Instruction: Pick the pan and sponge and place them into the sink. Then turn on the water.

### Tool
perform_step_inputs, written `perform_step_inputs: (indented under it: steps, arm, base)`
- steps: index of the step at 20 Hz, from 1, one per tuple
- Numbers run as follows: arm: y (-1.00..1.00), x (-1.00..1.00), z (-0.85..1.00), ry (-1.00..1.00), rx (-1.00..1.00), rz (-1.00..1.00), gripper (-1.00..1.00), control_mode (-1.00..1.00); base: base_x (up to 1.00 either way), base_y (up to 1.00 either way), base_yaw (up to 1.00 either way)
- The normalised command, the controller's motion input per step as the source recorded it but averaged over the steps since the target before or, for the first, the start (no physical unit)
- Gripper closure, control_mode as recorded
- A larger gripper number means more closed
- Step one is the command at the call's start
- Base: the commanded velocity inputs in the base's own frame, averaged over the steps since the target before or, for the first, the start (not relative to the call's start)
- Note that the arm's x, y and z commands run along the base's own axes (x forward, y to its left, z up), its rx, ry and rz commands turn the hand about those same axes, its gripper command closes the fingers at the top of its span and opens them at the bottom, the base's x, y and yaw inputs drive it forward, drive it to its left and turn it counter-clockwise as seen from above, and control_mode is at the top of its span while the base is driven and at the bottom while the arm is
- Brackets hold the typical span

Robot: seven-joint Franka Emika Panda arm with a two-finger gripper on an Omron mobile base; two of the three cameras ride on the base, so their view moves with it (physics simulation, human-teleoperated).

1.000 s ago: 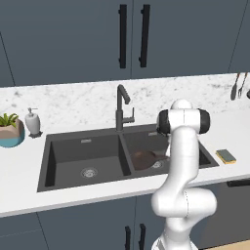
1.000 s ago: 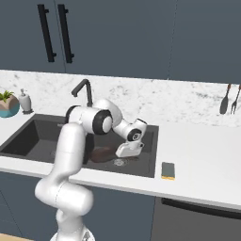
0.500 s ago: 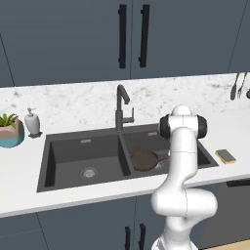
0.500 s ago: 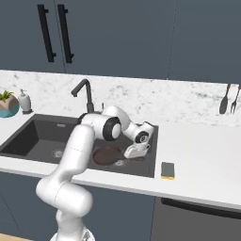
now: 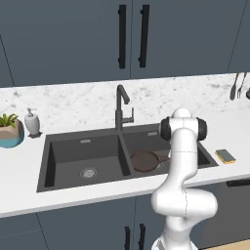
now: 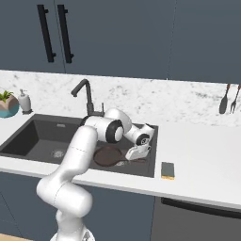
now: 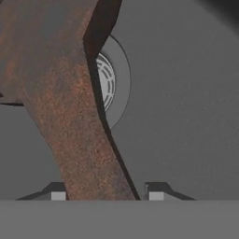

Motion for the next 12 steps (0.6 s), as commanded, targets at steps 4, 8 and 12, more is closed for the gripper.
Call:
perform_step_inputs:
  steps: [4, 8, 12]
  arm:
    - [0.17, 0.00, 0.00, -0.08, -0.01, 0.00, -1.00, -1.00]
    - [0.04, -0.01, 0.03, -0.14, 0.00, 0.00, -1.00, -1.00]
    - [0.00, -0.07, 0.37, -0.17, 0.00, 0.00, -1.00, -1.00]
  base:
    - [0.00, 0.00, 0.00]
    - [0.00, 0.00, 0.00]
    - [0.00, 0.00, 0.00]
